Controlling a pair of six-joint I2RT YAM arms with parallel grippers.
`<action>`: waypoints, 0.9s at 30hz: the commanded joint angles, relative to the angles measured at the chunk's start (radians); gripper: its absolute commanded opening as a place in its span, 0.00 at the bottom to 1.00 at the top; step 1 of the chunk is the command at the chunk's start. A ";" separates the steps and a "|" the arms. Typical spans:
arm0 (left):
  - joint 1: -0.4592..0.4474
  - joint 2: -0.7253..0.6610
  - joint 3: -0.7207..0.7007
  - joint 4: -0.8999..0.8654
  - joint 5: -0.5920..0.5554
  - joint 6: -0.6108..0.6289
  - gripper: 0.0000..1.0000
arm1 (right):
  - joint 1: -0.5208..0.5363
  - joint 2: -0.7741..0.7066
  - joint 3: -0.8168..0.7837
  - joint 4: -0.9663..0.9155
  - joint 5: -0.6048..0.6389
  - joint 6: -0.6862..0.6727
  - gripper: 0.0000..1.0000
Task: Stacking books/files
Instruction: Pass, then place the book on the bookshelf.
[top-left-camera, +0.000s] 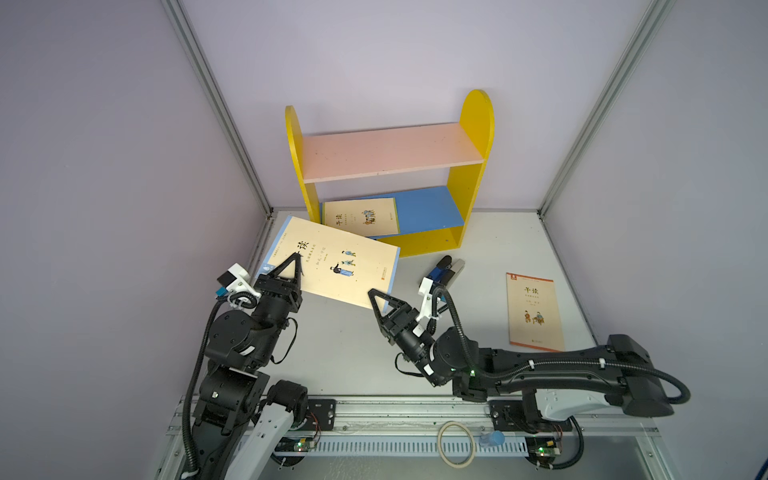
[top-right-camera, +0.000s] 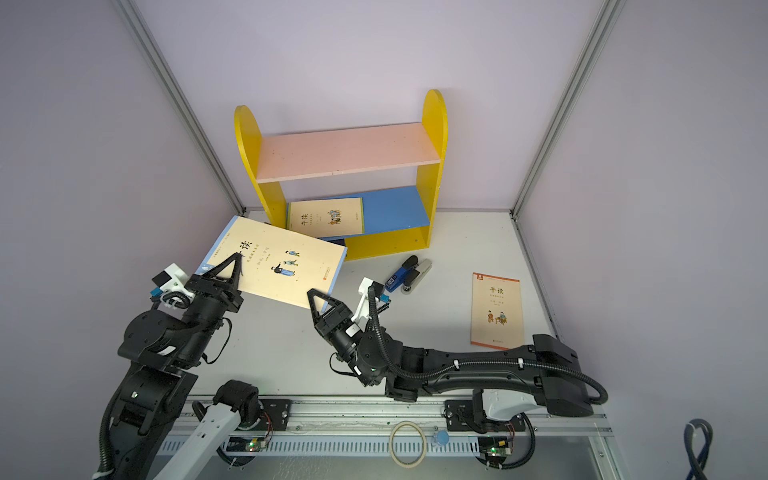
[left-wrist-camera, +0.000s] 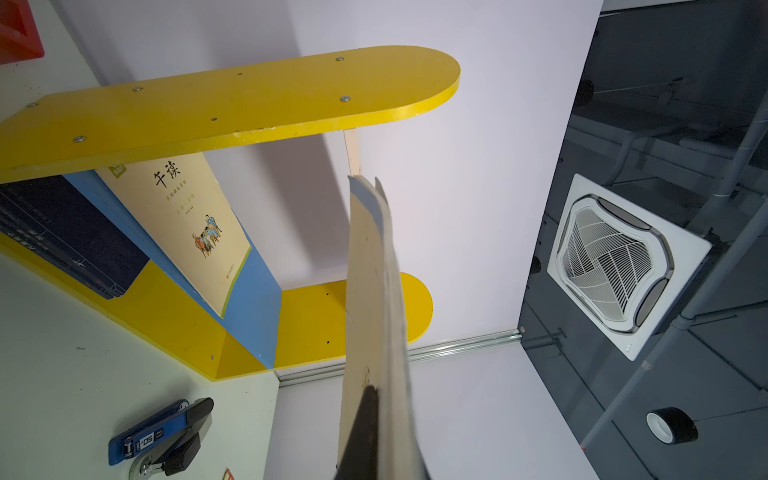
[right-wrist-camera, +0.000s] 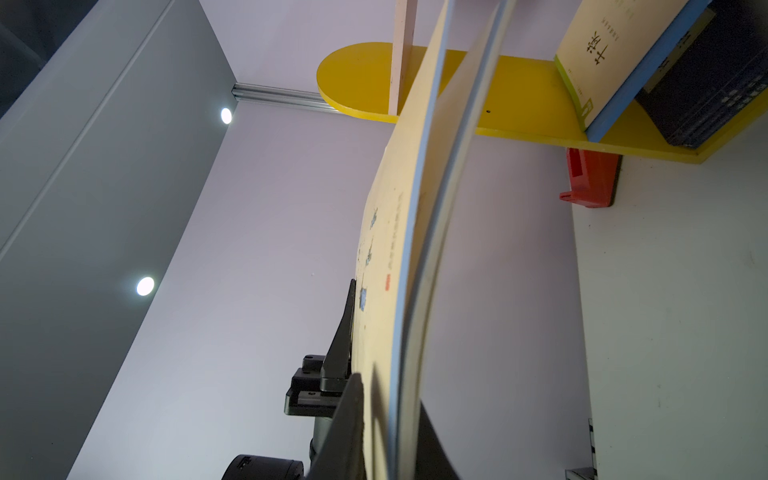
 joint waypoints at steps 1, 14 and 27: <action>0.000 0.003 0.000 0.034 -0.002 0.002 0.00 | 0.000 0.004 0.010 0.045 0.000 -0.026 0.08; 0.002 0.019 0.034 -0.105 -0.013 -0.066 0.54 | -0.102 -0.108 -0.028 -0.133 -0.115 -0.146 0.00; 0.001 0.100 0.180 -0.385 -0.040 -0.089 0.84 | -0.620 -0.127 -0.093 -0.317 -0.620 -0.154 0.00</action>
